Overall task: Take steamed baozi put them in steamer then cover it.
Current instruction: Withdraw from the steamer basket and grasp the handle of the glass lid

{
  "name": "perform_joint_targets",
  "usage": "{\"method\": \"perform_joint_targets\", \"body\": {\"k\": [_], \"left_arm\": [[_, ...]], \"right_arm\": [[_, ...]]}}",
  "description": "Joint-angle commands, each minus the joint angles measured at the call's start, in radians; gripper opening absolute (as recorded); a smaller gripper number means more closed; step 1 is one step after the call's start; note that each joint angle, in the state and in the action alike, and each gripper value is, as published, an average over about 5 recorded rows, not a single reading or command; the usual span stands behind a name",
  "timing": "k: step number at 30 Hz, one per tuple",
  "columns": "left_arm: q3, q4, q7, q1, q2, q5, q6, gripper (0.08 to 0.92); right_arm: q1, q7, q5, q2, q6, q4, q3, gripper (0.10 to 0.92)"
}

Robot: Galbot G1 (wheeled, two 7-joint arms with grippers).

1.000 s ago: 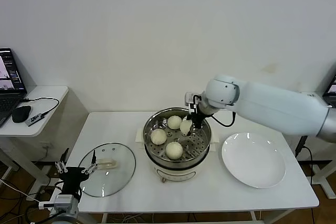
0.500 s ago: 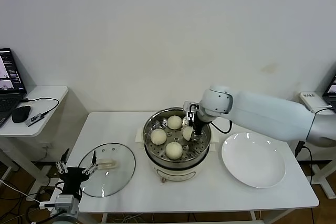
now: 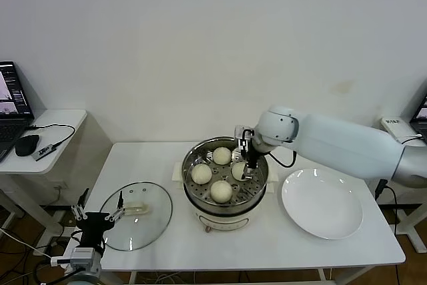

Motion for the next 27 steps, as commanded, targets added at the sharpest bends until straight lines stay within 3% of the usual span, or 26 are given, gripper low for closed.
{"method": "perform_joint_targets", "body": {"k": [1,9,15,21,27], "left_arm": [[-0.001,-0.006,0.0,0.002,0.005,-0.001,0.0,0.823],[-0.009,-0.001,-0.003,0.014,0.0,0.002,-0.014,0.823],[-0.014,0.014,-0.004,0.019,0.002,0.008,-0.022,0.823],[-0.003,0.015,-0.005,0.023,-0.012,0.026,-0.024,0.823],[0.021,0.033,-0.008,0.027,-0.042,0.083,-0.052,0.823]], "right_arm": [[-0.026,0.203,0.095,-0.119,0.018,0.173,0.135,0.823],[-0.44,0.601,0.123,-0.312,0.223,0.3,0.485,0.823],[-0.905,0.716,0.035,-0.352,0.469,0.32,0.908,0.823],[-1.273,0.735,-0.077,-0.22,0.706,0.31,1.294,0.823],[-1.552,0.656,-0.172,0.019,0.877,0.294,1.624,0.823]]}}
